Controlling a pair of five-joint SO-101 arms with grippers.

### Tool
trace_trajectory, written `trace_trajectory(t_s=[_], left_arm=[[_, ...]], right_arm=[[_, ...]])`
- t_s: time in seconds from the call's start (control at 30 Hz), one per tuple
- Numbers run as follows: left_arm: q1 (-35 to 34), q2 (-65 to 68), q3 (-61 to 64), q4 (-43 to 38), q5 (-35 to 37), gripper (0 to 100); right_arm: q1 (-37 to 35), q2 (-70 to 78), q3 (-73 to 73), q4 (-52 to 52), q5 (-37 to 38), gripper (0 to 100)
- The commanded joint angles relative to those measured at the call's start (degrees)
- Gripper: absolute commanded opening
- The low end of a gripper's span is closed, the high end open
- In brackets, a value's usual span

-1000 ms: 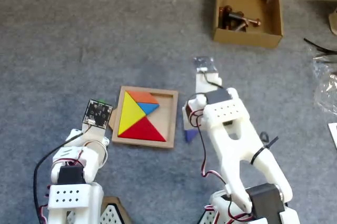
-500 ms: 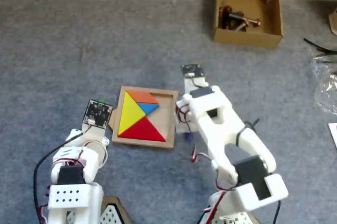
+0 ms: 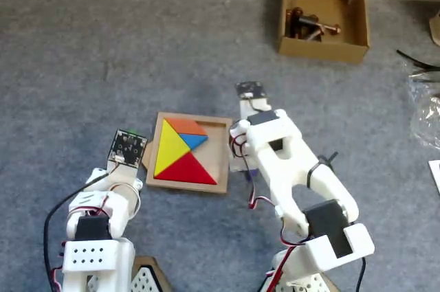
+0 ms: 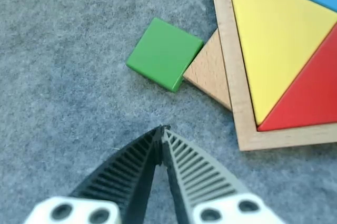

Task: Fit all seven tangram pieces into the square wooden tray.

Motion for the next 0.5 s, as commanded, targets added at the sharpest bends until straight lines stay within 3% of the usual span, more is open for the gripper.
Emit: trace_trajectory(t_s=[0.0, 0.47], left_arm=[[0.7, -0.8, 1.3, 0.2, -0.4, 1], [0.7, -0.8, 1.3, 0.2, -0.4, 1]], right_arm=[[-0.5, -0.7, -3.8, 0.4, 2.3, 24.8], [-0.4, -0.2, -3.5, -6.5, 5.9, 24.6]])
